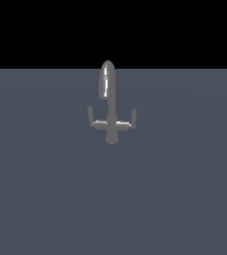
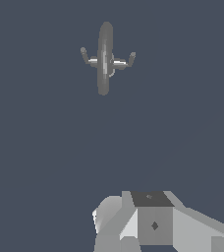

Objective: Turn on the faucet by rotating a designated handle.

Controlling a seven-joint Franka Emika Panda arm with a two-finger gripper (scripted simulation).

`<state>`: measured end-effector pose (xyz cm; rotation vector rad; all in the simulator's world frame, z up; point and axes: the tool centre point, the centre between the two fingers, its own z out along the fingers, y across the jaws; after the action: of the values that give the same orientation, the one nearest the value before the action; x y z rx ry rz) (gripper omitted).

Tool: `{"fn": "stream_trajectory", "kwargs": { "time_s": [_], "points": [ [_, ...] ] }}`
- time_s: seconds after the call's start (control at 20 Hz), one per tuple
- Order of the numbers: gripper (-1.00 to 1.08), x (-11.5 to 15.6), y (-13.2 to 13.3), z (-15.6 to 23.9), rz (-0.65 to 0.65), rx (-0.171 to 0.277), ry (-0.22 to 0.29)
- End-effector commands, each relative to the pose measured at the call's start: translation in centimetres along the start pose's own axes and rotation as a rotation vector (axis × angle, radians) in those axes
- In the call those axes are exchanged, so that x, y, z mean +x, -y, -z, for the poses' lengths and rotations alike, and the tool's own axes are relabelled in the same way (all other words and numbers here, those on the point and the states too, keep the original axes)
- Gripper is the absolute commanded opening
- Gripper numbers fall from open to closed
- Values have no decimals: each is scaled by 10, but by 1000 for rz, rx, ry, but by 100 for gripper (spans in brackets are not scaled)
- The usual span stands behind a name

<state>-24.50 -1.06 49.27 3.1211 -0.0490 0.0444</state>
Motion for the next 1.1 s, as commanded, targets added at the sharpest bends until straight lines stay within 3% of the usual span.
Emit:
{"fn": "stream_trajectory", "kwargs": {
  "time_s": [0.0,0.5,0.75,1.05],
  "points": [
    [-100,0,0,0,0,0,0],
    [-100,17,-7,-6,-25,54,22],
    [-100,37,-16,-14,-57,121,49],
    [-100,70,-31,-32,-109,235,95]
  ]
}}
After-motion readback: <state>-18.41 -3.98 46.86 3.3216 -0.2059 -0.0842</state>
